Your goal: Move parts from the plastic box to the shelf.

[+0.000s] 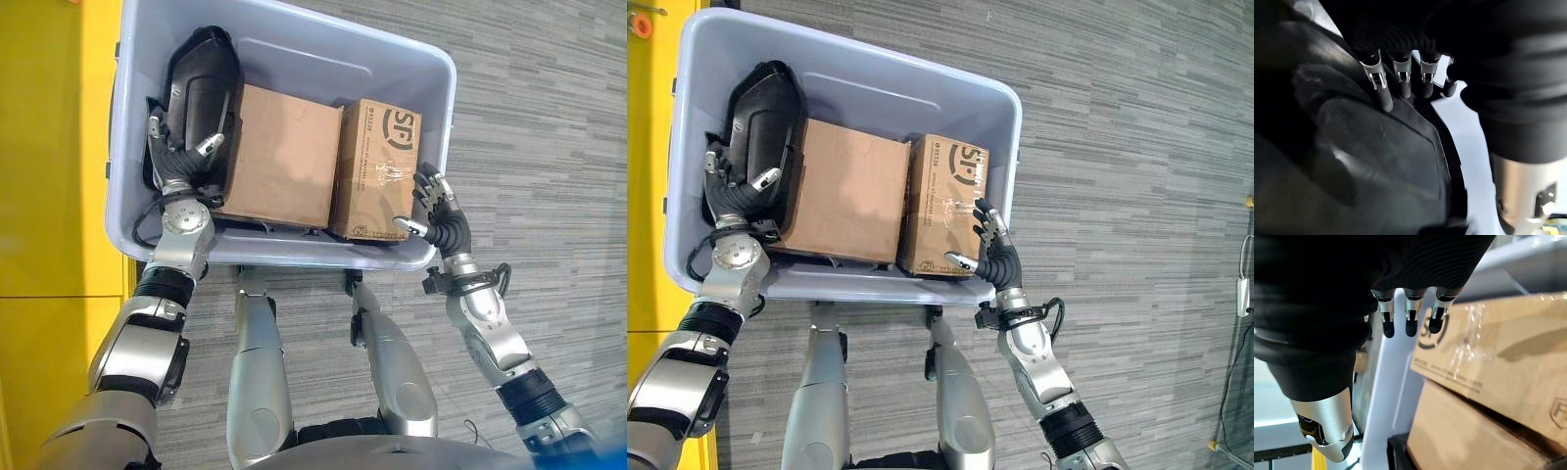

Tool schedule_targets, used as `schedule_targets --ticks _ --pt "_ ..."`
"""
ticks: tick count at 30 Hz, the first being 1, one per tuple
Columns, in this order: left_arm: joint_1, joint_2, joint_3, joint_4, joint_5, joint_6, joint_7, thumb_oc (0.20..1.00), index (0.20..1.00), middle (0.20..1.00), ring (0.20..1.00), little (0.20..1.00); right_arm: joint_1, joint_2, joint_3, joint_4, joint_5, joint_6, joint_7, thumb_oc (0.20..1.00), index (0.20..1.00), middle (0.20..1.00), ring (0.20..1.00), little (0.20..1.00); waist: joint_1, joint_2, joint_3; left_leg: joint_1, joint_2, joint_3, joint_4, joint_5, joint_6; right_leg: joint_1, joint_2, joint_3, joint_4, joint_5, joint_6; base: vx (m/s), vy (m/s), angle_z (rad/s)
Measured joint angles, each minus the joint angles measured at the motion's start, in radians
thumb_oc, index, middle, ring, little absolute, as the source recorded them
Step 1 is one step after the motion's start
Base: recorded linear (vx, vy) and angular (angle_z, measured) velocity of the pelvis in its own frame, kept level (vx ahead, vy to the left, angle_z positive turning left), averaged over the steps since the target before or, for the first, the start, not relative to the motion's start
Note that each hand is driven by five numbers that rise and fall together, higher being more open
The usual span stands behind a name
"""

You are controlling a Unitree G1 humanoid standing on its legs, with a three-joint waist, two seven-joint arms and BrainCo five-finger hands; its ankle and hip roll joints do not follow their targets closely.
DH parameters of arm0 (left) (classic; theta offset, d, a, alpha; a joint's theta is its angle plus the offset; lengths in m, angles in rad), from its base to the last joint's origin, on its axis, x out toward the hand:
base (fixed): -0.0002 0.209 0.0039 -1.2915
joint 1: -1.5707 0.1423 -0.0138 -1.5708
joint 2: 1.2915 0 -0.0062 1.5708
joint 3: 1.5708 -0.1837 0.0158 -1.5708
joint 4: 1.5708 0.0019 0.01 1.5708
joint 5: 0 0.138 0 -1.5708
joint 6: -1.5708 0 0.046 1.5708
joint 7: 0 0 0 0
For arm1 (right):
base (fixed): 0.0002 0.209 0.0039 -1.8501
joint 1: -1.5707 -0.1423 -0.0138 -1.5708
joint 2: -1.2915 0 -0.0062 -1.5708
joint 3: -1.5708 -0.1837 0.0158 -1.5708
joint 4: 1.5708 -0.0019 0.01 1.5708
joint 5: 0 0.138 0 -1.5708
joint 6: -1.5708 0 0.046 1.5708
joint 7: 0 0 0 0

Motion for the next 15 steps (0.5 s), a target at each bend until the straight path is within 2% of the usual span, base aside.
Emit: schedule_targets --ticks 3,11,15 --pt "-0.022 0.008 -0.001 0.023 0.0 0.002 0.001 1.0 1.0 1.0 1.0 1.0 0.002 0.0 0.001 -0.018 0.009 -0.001 0.0 1.0 1.0 1.0 1.0 1.0 -0.005 -0.001 -0.001 -0.016 -0.001 -0.005 0.017 -0.007 0.0 -0.005 0.002 -0.005 -0.001 0.0 0.0 0.0 0.0 0.0" --pt "-0.142 0.011 -0.091 0.073 0.003 0.016 0.015 1.0 1.0 1.0 1.0 1.0 0.002 -0.001 0.024 -0.045 0.032 -0.007 0.017 1.0 1.0 1.0 1.0 1.0 -0.017 -0.006 -0.004 -0.077 -0.015 -0.011 0.064 -0.017 0.002 -0.043 -0.005 -0.006 0.0 0.006 0.01 0.0 0.0 0.0" --pt "-0.208 -0.006 -0.147 0.099 0.005 0.038 0.01 1.0 1.0 1.0 1.0 1.0 0.003 -0.001 0.046 -0.052 0.038 -0.007 0.023 1.0 1.0 1.0 1.0 1.0 -0.034 -0.022 -0.015 -0.087 -0.025 -0.009 0.068 -0.02 0.002 -0.052 -0.014 -0.004 0.0 0.007 0.013 0.0 0.0 0.0"
